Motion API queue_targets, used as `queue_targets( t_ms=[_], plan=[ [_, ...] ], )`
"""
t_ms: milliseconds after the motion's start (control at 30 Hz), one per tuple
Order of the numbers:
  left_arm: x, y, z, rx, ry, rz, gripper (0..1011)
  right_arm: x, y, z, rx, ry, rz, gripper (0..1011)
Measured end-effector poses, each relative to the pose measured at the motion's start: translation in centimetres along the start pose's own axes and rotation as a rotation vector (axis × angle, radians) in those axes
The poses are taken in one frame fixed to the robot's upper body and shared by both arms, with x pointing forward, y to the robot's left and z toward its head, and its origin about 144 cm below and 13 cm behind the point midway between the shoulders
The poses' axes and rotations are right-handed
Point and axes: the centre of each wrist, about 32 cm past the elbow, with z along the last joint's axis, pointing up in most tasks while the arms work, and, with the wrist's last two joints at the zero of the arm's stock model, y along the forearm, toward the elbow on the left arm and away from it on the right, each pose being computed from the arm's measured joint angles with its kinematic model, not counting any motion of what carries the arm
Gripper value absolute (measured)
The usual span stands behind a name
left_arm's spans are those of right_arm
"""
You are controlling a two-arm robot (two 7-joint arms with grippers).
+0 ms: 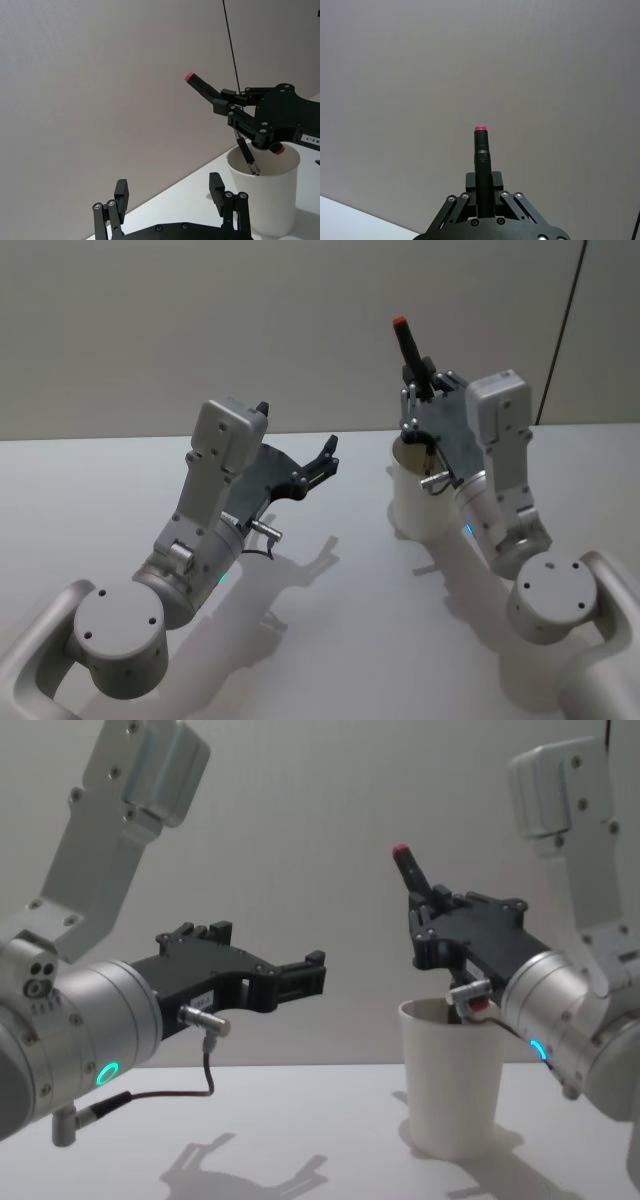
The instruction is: Place the pen into the pen holder.
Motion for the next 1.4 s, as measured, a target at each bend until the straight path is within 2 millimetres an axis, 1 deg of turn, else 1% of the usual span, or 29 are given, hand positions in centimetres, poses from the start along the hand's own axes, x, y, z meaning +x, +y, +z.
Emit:
queue_targets(
  t_ms=[233,300,333,367,400,500,600,633,700,733,800,833,867,933,967,1100,1200,1400],
  plan=[
    [0.0,0.0,0.0,0.000,0.000,0.000,1001,-0.3,0.1,-0.3,0.005,-0.003,0.004,169],
    [0.0,0.0,0.0,0.000,0.000,0.000,1001,-0.3,0.2,-0.4,0.006,-0.005,0.005,205],
    [0.0,0.0,0.0,0.000,0.000,0.000,1001,-0.4,0.2,-0.5,0.006,-0.005,0.005,242],
    [0.0,0.0,0.0,0.000,0.000,0.000,1001,-0.4,0.2,-0.5,0.006,-0.005,0.006,254],
    [0.0,0.0,0.0,0.000,0.000,0.000,1001,-0.4,0.2,-0.5,0.006,-0.005,0.006,314],
    [0.0,0.0,0.0,0.000,0.000,0.000,1001,-0.5,0.2,-0.6,0.006,-0.006,0.007,368],
    [0.0,0.0,0.0,0.000,0.000,0.000,1001,-0.5,0.3,-0.7,0.008,-0.007,0.008,468],
    [0.0,0.0,0.0,0.000,0.000,0.000,1001,-0.5,0.3,-0.7,0.008,-0.007,0.008,525],
    [0.0,0.0,0.0,0.000,0.000,0.000,1001,-0.5,0.3,-0.7,0.008,-0.007,0.008,567],
    [0.0,0.0,0.0,0.000,0.000,0.000,1001,-0.6,0.3,-0.7,0.009,-0.008,0.009,633],
    [0.0,0.0,0.0,0.000,0.000,0.000,1001,-0.6,0.3,-0.7,0.009,-0.008,0.009,668],
    [0.0,0.0,0.0,0.000,0.000,0.000,1001,-0.6,0.3,-0.8,0.009,-0.008,0.009,710],
    [0.0,0.0,0.0,0.000,0.000,0.000,1001,-0.6,0.3,-0.8,0.009,-0.008,0.009,726],
    [0.0,0.0,0.0,0.000,0.000,0.000,1001,-0.6,0.3,-0.8,0.009,-0.008,0.009,805],
    [0.0,0.0,0.0,0.000,0.000,0.000,1001,-0.6,0.3,-0.8,0.009,-0.008,0.009,805],
    [0.0,0.0,0.0,0.000,0.000,0.000,1001,-0.6,0.3,-0.7,0.005,-0.001,0.008,929],
    [0.0,0.0,0.0,0.000,0.000,0.000,1001,-0.5,0.2,-0.5,-0.002,0.010,0.006,1000],
    [0.0,0.0,0.0,0.000,0.000,0.000,1001,-0.1,-0.1,0.4,-0.035,0.057,-0.008,1002]
  ],
)
